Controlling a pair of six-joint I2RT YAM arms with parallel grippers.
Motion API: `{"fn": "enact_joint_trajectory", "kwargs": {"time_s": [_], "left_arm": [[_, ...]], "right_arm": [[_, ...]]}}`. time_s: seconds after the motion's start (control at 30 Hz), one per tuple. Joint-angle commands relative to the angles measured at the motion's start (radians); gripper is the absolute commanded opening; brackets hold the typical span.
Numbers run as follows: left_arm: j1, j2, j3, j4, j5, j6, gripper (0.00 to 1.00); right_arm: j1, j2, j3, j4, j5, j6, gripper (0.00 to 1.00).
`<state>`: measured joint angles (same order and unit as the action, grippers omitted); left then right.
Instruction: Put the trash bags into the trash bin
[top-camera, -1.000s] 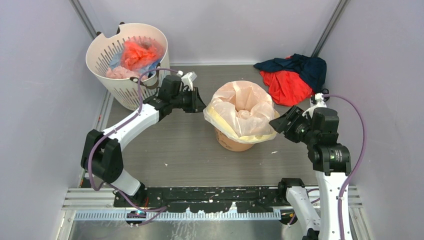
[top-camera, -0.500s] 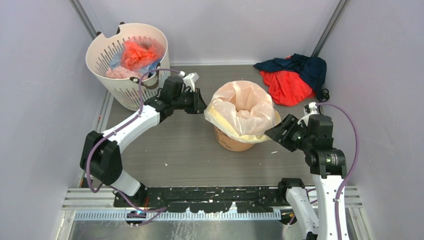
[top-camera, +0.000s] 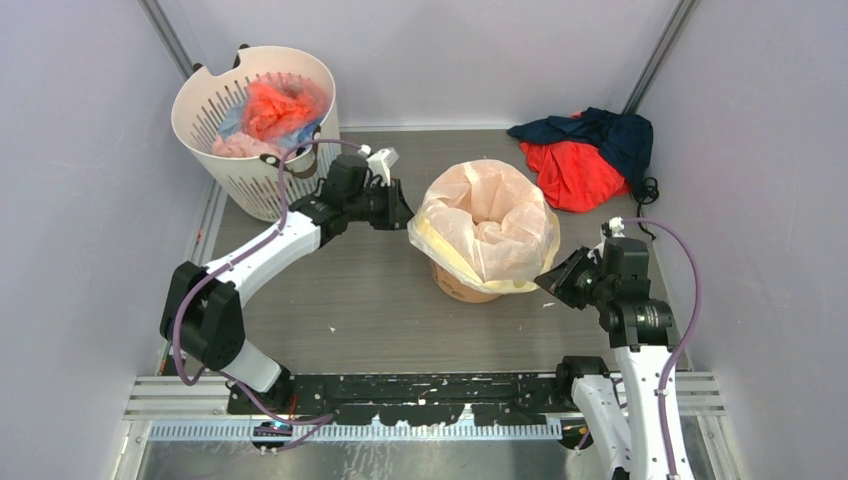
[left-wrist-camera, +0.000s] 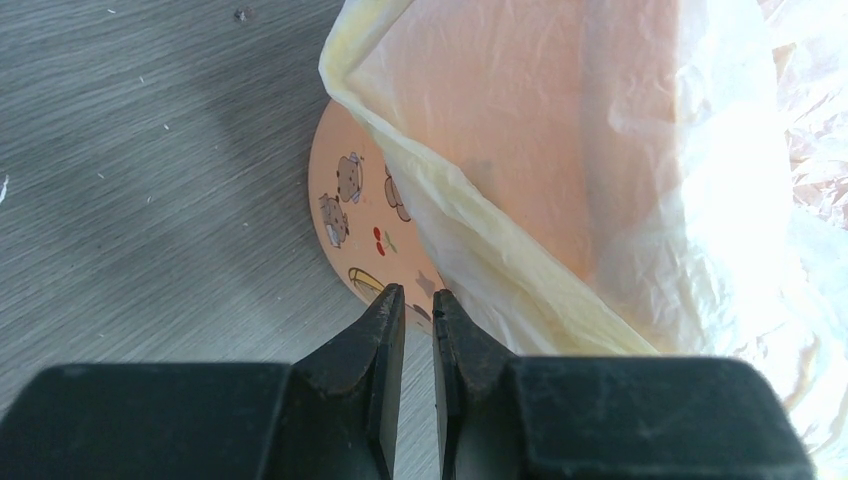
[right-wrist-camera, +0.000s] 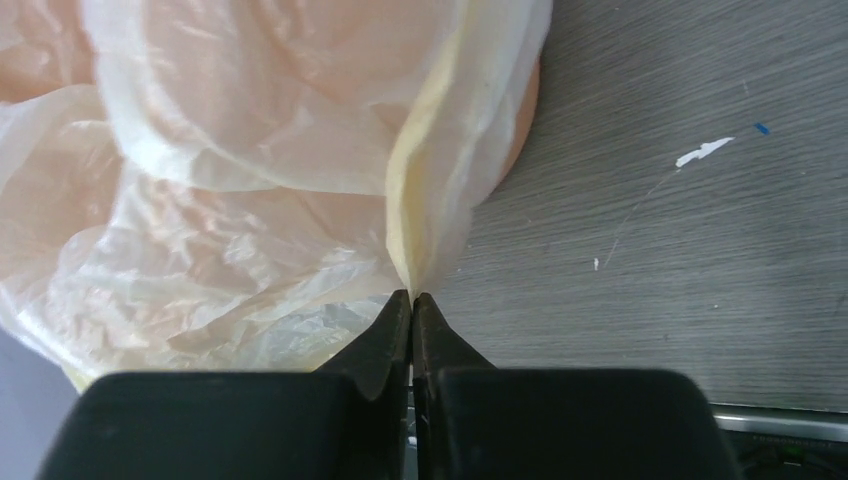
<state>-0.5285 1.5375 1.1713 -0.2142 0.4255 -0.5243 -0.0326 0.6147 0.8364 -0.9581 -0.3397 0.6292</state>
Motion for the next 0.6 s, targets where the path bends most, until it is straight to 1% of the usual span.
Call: {"fn": "enact_joint_trajectory", "kwargs": {"time_s": [0.0, 0.1, 0.2, 0.33, 0.57], "left_arm": [[-0.004, -0.064, -0.009, 0.029, -0.014, 0.002, 0.18], [-0.004, -0.091, -0.024, 0.011, -0.028, 0.003, 0.18], [-0.004, -0.125, -0.046, -0.007, -0.039, 0.003, 0.18], [-0.002, -0.179, -0.061, -0.065, -0.066, 0.009, 0.18], [0.003, -0.277, -0.077, -0.100, -0.043, -0.029, 0.21]], "right_arm": [[0.003, 0.004, -0.045, 0.093, 0.078, 0.023, 0.04], [0.007, 0.018, -0.079, 0.155, 0.118, 0.059, 0.01], [0.013, 0.039, -0.124, 0.209, 0.153, 0.076, 0.01], [0.017, 0.078, -0.187, 0.268, 0.162, 0.077, 0.01], [0.029, 0.096, -0.193, 0.284, 0.197, 0.069, 0.01]]}}
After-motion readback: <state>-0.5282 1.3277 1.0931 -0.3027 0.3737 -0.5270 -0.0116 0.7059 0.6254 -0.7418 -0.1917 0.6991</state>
